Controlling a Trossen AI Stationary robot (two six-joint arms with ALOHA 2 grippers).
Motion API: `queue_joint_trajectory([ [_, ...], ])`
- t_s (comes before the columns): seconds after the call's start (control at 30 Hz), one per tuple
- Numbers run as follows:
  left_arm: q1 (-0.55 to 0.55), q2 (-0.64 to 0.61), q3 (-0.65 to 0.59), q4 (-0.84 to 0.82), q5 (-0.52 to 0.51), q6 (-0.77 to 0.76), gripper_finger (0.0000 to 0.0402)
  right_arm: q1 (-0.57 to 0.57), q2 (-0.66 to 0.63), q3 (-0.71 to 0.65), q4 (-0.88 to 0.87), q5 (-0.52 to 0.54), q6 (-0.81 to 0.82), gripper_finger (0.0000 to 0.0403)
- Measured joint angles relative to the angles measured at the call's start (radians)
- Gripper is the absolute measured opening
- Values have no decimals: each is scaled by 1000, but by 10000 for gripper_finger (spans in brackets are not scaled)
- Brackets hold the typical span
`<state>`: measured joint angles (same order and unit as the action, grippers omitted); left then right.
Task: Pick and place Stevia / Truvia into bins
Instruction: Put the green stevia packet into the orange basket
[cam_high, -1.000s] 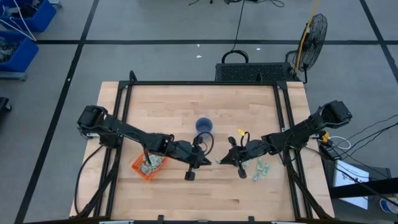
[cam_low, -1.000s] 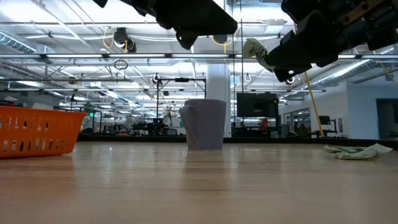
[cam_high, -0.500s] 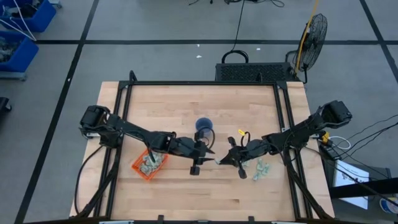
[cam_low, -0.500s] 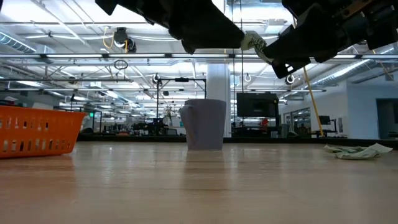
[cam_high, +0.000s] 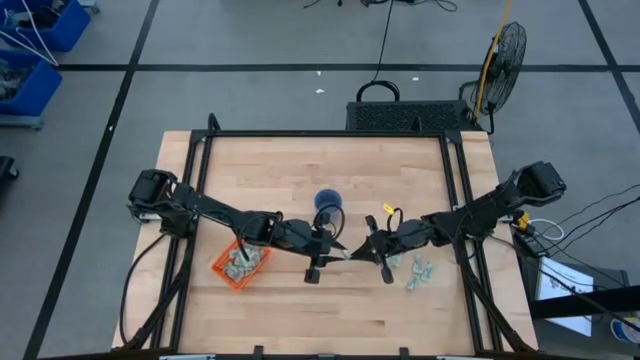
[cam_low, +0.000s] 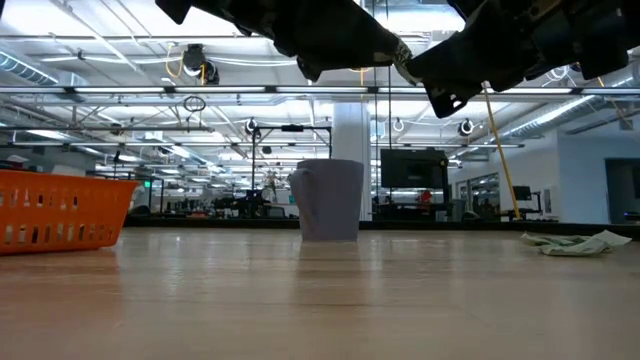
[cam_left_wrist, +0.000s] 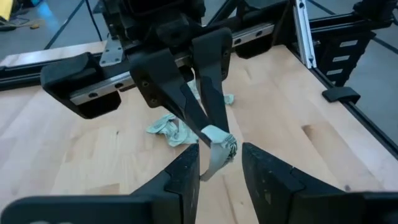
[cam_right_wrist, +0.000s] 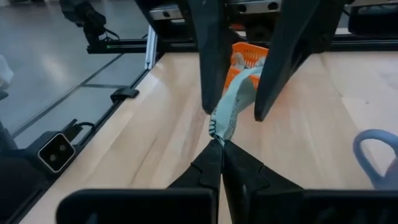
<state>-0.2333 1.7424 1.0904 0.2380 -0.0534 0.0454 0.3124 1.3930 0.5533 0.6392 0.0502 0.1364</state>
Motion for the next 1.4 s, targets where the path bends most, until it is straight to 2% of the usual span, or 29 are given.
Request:
queue_joint_trajectory([
  [0.17, -1, 0, 0, 1, -3, 40, 123, -5, 0, 0, 0, 0, -8, 5],
  [0.27, -3, 0, 0, -1, -4, 40, 95, -5, 0, 0, 0, 0, -71, 14],
  [0.43, -3, 0, 0, -1, -8, 39, 17, -4, 0, 0, 0, 0, -122, 50],
  [0.6, -4, 0, 0, -7, -24, 12, 13, -5, 0, 0, 0, 4, -122, 95],
  [0.7, -17, -11, 0, -85, -81, -15, 7, -5, 0, 0, -2, 58, -122, 114],
  [0.83, -61, -75, 0, -279, -235, -104, 13, -6, 0, 0, -48, 113, -116, 127],
  [0.97, -145, -170, 0, -587, -395, -263, 8, -5, 0, 0, -102, 107, -114, 126],
  [1.07, -216, -237, 0, -808, -449, -497, 6, -5, 0, 0, -129, 107, -87, 122],
  [1.23, -338, -272, 0, -1151, -450, -918, 15, -5, 0, 0, -136, 107, -77, 119],
  [1.4, -411, -237, -2, -1434, -355, -1291, 6, -5, 0, 0, -136, 106, -77, 119],
])
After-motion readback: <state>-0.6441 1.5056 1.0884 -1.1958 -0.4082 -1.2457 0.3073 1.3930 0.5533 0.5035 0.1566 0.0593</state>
